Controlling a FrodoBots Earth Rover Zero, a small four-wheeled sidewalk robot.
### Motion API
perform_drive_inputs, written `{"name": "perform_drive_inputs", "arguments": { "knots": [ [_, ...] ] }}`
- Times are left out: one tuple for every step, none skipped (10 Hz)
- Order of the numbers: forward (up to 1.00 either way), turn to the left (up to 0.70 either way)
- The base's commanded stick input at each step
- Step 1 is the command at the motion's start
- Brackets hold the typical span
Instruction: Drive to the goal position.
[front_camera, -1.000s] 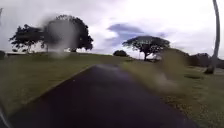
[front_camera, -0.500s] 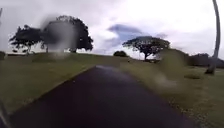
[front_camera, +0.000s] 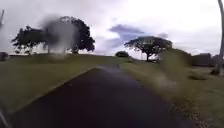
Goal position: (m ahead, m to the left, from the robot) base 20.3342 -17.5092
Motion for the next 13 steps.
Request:
{"name": "perform_drive_inputs", "arguments": {
  "knots": [
    [0.85, 0.00],
    [0.85, 0.00],
    [0.85, 0.00],
    [0.85, 0.00],
    [0.85, 0.00],
    [0.85, 0.00],
    [0.85, 0.00],
    [0.85, 0.00],
    [0.85, 0.00],
    [0.85, 0.00],
    [0.85, 0.00],
    [0.85, 0.00],
    [0.85, 0.00]
  ]
}}
